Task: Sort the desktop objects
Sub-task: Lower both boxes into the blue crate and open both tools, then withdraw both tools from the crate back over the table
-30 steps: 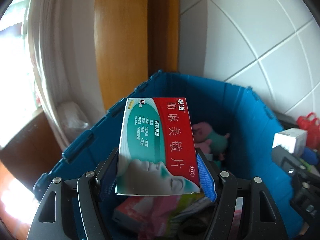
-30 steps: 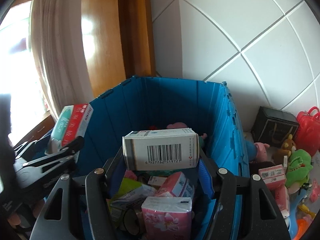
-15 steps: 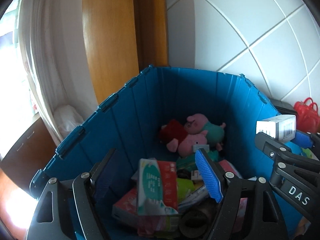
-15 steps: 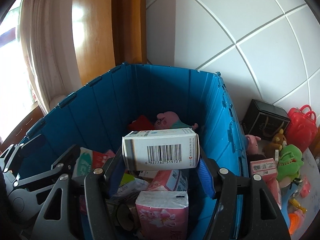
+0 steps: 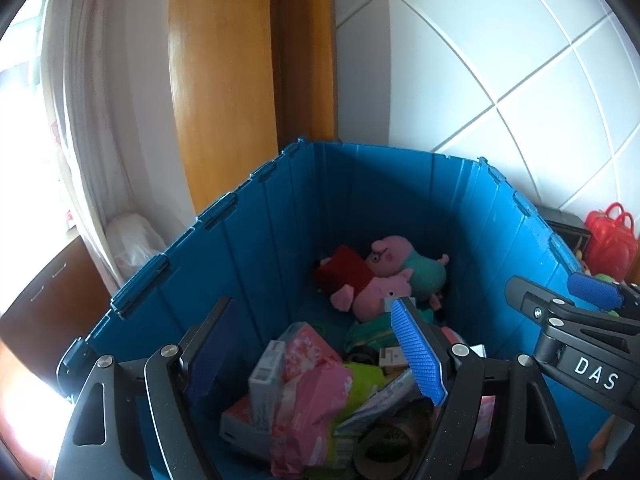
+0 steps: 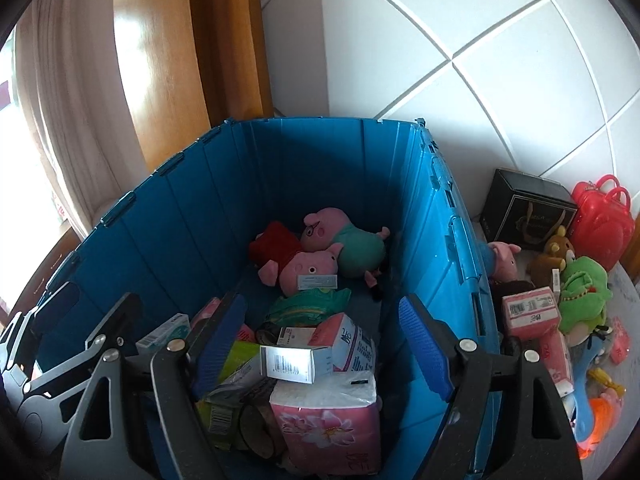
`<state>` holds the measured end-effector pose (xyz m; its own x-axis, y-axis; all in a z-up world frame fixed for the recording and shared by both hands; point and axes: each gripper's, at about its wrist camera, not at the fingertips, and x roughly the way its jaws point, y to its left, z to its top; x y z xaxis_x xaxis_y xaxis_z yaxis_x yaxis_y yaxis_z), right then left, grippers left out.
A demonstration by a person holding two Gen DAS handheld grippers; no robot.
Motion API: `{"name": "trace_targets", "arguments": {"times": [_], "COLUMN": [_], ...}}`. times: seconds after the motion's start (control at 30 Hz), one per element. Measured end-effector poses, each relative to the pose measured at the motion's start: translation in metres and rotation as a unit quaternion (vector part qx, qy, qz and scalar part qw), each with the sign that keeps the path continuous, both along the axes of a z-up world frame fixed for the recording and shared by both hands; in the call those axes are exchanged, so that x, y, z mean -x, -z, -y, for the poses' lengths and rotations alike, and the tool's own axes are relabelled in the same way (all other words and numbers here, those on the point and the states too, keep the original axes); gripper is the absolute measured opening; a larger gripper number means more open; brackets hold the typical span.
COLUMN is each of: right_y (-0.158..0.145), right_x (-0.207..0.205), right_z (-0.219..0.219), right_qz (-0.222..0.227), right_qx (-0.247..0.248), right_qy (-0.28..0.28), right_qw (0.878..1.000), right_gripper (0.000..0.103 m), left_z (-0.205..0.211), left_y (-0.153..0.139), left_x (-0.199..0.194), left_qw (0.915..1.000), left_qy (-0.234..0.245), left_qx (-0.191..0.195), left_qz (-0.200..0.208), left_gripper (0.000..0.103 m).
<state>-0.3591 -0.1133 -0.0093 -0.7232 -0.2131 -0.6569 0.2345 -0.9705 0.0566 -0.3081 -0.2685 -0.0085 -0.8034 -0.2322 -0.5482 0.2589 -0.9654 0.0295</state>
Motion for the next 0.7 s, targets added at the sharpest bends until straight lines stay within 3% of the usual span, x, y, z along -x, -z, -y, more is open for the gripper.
{"name": "trace_targets", "arguments": {"times": [0.47, 0.5, 0.57, 0.7], "right_y": [-0.006, -0.007, -0.010, -0.014], "right_x": [-0.014, -0.016, -0.020, -0.035], "right_z": [-0.010, -0.010, -0.011, -0.012], "right_qz": [-0.043, -0.048, -0.059, -0.078], "right_qx": [0.015, 0.016, 0.020, 0.010], "right_qy": [0.029, 0.028, 0.025, 0.021], "right_qw": [0.999, 0.998, 0.998, 0.997], "right_gripper": [0.080, 0.082, 0.103, 0.103], "left_z": [0.001, 0.002, 0.001, -0.005], "left_y": [0.001, 0.003, 0.008, 0.010], "left_x": [-0.009, -0.012, -0.017, -0.027], "left_qw": [0.9996, 0.9997, 0.9997, 0.9998], "left_qy": [-0.026, -0.025, -0.019, -0.014], "left_qx": [0.002, -0.004, -0.016, -0.017], "left_qz": [-0.005, -0.003, 0.001, -0.003], "left_gripper": [0.082, 0.083, 0.083, 0.083]}}
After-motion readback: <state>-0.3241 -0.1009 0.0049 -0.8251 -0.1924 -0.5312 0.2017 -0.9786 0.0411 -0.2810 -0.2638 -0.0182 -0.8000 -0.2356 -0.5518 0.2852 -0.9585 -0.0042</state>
